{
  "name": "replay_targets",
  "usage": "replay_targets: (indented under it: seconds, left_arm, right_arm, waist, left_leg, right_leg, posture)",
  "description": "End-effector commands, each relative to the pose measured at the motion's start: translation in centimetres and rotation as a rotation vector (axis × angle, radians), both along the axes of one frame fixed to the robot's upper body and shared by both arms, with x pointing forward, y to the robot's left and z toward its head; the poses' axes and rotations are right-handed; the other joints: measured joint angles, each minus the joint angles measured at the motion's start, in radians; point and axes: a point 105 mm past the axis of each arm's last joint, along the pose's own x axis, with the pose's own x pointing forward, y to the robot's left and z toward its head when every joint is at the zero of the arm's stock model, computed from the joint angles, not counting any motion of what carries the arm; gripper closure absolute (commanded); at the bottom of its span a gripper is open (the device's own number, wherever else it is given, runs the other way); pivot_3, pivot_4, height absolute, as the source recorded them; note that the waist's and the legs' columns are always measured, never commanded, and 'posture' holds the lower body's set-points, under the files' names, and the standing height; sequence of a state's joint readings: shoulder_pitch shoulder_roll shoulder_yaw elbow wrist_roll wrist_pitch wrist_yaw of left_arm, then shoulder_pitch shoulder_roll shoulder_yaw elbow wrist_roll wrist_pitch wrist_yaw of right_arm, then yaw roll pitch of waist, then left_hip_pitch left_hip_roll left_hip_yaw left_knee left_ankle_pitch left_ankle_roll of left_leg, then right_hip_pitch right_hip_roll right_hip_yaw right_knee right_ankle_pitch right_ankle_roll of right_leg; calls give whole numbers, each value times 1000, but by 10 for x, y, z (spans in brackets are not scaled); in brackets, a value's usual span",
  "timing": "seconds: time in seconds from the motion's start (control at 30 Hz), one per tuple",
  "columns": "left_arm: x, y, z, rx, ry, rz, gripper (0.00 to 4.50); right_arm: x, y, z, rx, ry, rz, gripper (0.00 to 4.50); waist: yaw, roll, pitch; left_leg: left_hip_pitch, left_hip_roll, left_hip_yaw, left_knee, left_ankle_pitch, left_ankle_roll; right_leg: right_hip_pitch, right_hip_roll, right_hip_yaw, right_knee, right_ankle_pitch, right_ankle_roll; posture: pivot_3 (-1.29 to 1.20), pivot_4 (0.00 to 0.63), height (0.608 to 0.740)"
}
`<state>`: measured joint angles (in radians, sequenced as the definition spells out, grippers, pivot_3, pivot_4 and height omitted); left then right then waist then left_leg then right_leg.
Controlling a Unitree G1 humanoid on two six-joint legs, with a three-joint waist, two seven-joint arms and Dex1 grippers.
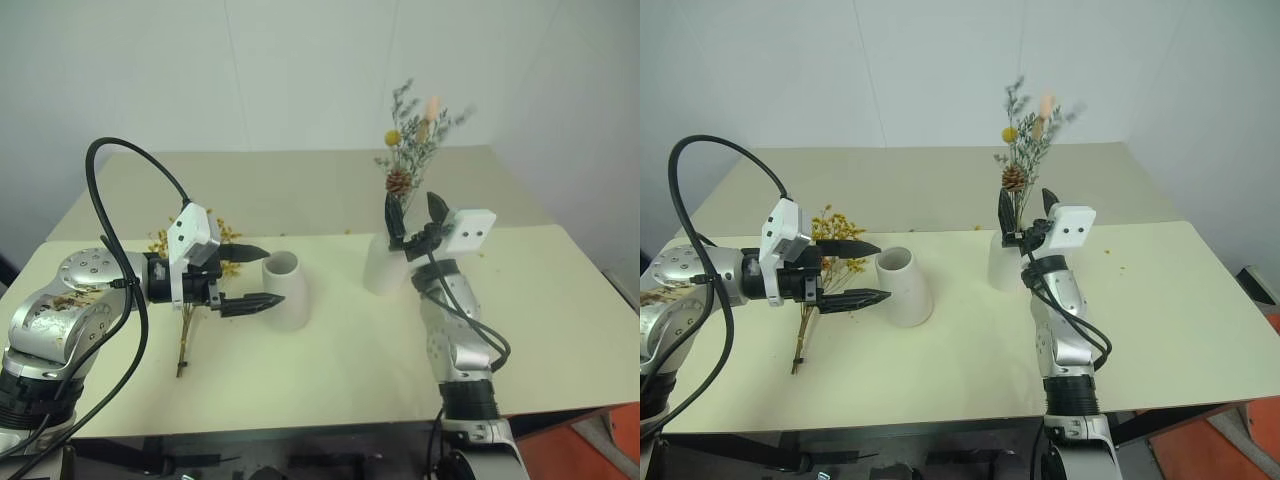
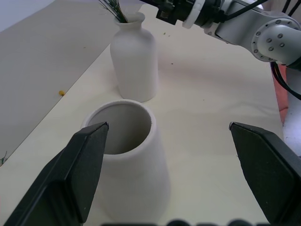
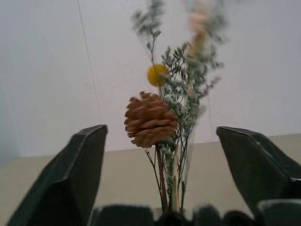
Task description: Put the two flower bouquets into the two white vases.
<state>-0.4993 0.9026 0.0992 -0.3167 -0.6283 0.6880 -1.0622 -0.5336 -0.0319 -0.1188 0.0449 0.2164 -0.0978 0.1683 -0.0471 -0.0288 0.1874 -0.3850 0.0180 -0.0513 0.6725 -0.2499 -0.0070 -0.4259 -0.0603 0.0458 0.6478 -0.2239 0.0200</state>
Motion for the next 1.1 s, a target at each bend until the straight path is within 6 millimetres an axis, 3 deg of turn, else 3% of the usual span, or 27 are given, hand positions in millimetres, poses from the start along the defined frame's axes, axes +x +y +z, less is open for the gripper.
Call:
replay_targets:
  seconds: [0.03, 0.33, 0.47, 0.6, 0.87, 1.0, 1.1]
  left_arm:
    - [-3, -3, 5, 3, -43, -24, 0]
    - [-5, -1, 14, -48, -61, -32, 0]
    - [-26, 8, 29, -113, -105, -80, 0]
    - [-40, 27, 31, -139, -80, -17, 0]
    - [-54, 64, 17, -200, -1, 140, 0]
    - [-64, 71, 13, -297, 16, 204, 0]
    - [-59, 81, -6, -289, 83, 351, 0]
  right_arm:
    - [-15, -2, 16, -22, -72, -10, 21]
    - [-46, -25, 21, -44, -75, -30, 21]
    - [-73, -37, 27, -106, -34, 65, 21]
    - [-94, -42, 29, -225, 17, 142, 21]
    - [-128, -14, 22, -467, 158, 525, 21]
    - [-135, 3, 8, -567, 257, 631, 21]
    - [-142, 15, -6, -702, 323, 703, 21]
  waist:
    - [0, 0, 0]
    - [2, 0, 0]
    - [3, 0, 0]
    - [-1, 0, 0]
    - [4, 0, 0]
    - [5, 0, 0]
    - [7, -1, 0]
  left_leg:
    - [0, 0, 0, 0, 0, 0]
    - [0, 0, 0, 0, 0, 0]
    - [0, 0, 0, -1, 0, 0]
    - [2, 0, 0, -2, 0, 0]
    - [6, 1, 1, -3, 0, 0]
    - [5, 1, 1, -4, 0, 0]
    - [6, 1, 1, -4, 0, 0]
  right_leg:
    - [0, 0, 0, 0, 0, 0]
    - [0, 0, 0, 0, 0, 0]
    - [0, 0, 0, -1, 0, 0]
    - [1, 0, 0, -1, 0, 0]
    - [4, 0, 1, -1, -6, 7]
    - [4, 0, 0, -2, -6, 6]
    - [4, 0, 0, -2, -6, 6]
  posture:
    - [0, 150, 740]
    - [0, 150, 740]
    - [0, 150, 740]
    - [0, 150, 740]
    - [0, 150, 740]
    - [0, 150, 740]
    - [0, 150, 740]
